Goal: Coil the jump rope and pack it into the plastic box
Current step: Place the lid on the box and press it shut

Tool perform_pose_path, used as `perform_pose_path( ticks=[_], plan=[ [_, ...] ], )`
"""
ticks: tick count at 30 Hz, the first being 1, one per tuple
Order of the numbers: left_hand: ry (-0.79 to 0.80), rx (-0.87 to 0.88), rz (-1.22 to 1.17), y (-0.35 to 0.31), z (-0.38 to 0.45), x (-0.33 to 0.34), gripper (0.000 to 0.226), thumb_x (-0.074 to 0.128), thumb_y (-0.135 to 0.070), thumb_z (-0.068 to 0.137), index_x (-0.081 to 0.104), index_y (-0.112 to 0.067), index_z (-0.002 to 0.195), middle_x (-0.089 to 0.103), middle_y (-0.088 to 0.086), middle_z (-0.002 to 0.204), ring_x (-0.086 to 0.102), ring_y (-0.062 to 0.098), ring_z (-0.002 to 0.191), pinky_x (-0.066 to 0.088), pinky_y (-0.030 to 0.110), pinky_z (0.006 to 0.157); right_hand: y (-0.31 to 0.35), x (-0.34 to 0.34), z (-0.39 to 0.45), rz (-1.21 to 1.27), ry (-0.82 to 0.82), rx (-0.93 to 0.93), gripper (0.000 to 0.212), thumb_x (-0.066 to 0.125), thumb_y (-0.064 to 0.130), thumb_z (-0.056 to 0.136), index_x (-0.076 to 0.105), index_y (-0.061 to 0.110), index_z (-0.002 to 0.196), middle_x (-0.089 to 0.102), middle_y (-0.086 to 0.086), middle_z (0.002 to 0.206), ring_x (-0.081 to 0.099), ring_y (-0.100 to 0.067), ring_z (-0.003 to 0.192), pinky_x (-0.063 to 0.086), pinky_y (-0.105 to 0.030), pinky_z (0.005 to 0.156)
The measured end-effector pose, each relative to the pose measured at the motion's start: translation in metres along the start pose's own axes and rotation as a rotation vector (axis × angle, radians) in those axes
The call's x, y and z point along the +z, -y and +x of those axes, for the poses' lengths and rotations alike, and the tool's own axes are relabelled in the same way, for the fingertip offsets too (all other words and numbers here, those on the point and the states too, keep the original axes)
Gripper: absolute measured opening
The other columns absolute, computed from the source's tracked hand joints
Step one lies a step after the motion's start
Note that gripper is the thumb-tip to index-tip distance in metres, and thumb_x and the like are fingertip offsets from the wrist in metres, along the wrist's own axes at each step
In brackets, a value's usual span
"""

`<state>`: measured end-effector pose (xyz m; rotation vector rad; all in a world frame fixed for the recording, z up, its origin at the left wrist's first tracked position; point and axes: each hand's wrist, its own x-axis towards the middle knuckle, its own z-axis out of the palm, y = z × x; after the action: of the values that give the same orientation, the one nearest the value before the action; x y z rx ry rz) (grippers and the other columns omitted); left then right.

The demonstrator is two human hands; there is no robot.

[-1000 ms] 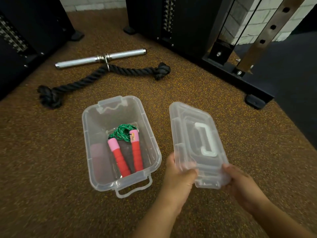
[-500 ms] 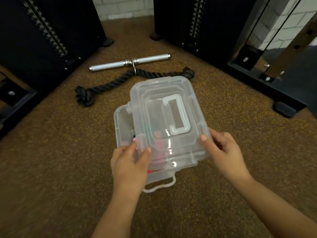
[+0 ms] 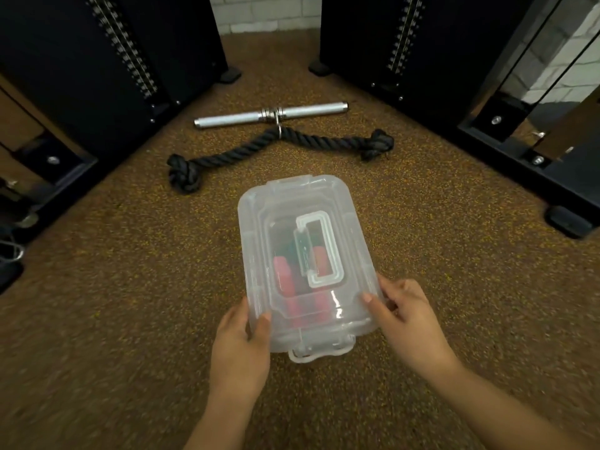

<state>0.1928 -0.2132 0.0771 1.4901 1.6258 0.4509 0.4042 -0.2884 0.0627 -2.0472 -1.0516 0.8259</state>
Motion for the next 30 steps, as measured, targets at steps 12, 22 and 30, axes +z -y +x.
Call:
perform_pose_path(
  ticks=[12,22,30],
  plan=[
    [0.026,-0.124,-0.145,0.001,0.009,0.000,0.036,0.055,-0.030,0.093,0.059,-0.029,0.128,0.064,-0.001,0.116,0.061,0.017,0.103,0.048,0.037,0.095,0.008,0.005,0.013,0.067,0.045,0.097,0.047,0.054,0.036,0.091,0.047,0.023,0.135,0.043,0.003,0.097,0.050,-0.008,0.085,0.038,-0.013,0.071],
    [0.023,-0.278,-0.403,0.001,0.019,-0.010,0.028,0.063,-0.017,0.089,0.065,-0.016,0.117,0.071,-0.002,0.095,0.068,0.019,0.087,0.054,0.036,0.085,0.014,0.000,0.022,0.366,0.212,0.267,0.020,0.063,0.021,0.088,0.068,0.022,0.107,0.075,-0.001,0.091,0.072,-0.016,0.085,0.058,-0.028,0.074],
    [0.028,-0.311,-0.394,0.005,0.023,-0.017,0.033,0.064,-0.019,0.089,0.062,-0.007,0.119,0.071,0.007,0.099,0.068,0.021,0.087,0.054,0.035,0.079,0.010,0.005,0.020,0.366,0.239,0.302,0.018,0.066,0.026,0.085,0.064,0.025,0.103,0.071,-0.012,0.094,0.072,-0.022,0.084,0.059,-0.034,0.074]
  ],
)
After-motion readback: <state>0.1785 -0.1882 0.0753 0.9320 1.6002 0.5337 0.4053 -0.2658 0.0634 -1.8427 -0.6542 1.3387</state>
